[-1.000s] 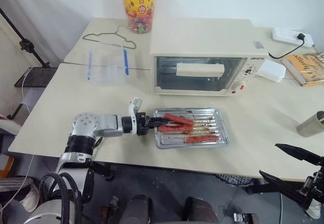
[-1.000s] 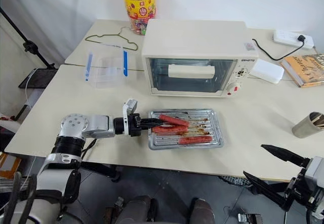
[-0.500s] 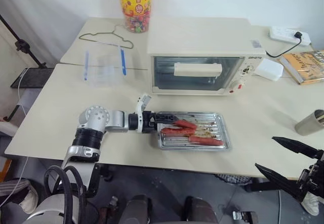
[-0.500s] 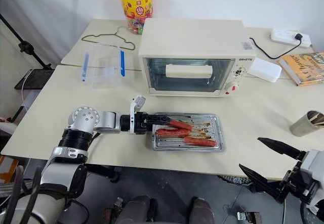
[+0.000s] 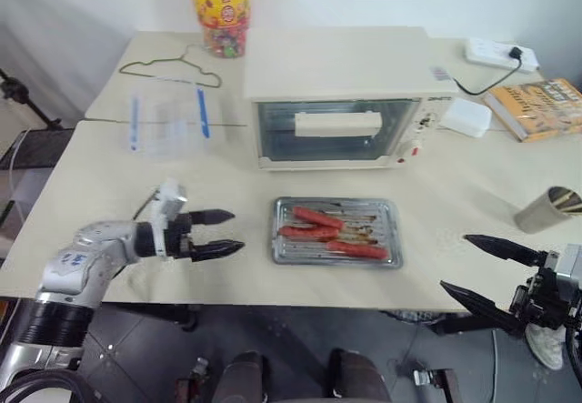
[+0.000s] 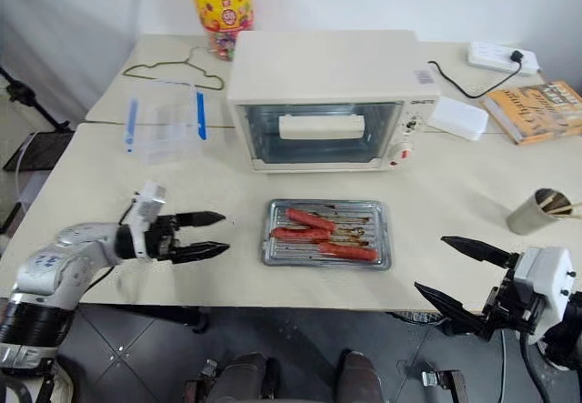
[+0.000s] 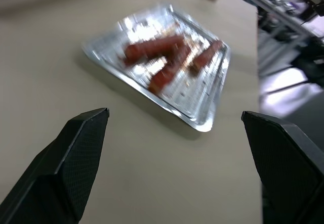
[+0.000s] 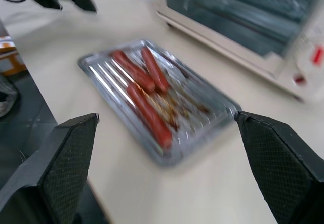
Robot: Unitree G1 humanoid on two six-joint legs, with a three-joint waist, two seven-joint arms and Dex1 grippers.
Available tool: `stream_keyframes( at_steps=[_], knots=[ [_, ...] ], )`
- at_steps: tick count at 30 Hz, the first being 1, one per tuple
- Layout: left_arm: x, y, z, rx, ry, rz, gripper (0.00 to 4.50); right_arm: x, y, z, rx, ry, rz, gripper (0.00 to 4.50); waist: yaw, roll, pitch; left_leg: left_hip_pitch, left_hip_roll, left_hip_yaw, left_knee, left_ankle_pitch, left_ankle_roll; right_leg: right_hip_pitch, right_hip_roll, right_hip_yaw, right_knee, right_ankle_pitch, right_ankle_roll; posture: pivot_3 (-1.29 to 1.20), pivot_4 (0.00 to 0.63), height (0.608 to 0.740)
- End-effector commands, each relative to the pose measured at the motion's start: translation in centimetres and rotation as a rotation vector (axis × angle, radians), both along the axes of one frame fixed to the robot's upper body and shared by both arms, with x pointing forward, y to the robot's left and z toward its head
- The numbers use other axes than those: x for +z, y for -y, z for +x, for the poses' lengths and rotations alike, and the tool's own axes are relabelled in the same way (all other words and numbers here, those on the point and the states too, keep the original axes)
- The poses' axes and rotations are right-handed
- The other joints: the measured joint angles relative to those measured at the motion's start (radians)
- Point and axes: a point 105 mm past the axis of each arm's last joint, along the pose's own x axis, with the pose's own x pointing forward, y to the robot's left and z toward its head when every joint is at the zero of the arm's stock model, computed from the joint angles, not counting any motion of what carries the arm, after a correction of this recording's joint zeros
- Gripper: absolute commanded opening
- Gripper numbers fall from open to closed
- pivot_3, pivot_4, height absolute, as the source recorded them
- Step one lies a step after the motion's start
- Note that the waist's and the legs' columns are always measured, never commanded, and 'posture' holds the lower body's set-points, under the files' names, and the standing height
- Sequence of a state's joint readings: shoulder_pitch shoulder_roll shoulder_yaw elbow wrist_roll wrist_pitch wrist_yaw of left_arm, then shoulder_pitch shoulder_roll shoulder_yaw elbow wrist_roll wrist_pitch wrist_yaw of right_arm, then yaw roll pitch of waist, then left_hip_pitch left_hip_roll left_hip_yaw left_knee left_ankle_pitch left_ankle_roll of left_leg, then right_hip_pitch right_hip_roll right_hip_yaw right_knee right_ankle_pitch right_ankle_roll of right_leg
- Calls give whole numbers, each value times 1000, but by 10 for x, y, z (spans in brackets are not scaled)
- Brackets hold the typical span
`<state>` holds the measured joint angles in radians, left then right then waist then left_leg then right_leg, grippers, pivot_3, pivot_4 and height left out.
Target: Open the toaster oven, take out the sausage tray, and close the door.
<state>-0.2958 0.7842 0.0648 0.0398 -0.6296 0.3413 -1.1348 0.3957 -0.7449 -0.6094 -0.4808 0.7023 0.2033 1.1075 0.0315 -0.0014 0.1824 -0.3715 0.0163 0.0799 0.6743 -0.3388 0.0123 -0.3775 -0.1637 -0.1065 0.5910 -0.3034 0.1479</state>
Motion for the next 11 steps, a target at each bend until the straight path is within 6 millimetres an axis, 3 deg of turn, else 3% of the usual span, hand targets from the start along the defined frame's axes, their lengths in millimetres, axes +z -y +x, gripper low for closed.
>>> stream_keyframes(
  at_steps=[1, 6, 11],
  knots=[
    [28, -21, -9, -7, 294, 65, 4471, 9, 0, 6, 39, 23, -9, 4500, -1, 0, 0, 0, 0, 0, 1, -1, 1, 0, -1, 0, 0, 1, 1, 0, 150, 740],
    [43, -46, -18, -27, 392, 144, 4471, 15, -2, 7, 80, 29, -13, 4500, -5, 0, 0, 0, 0, 0, 3, -2, 3, 1, -2, 0, 0, 1, 3, 0, 150, 740],
    [50, -34, -20, -53, 359, 58, 4471, 13, -3, 9, 90, 22, -5, 4500, -5, 0, 0, 0, 0, 0, 4, -3, 5, 1, -1, 0, 0, 2, 3, 0, 150, 740]
  ],
)
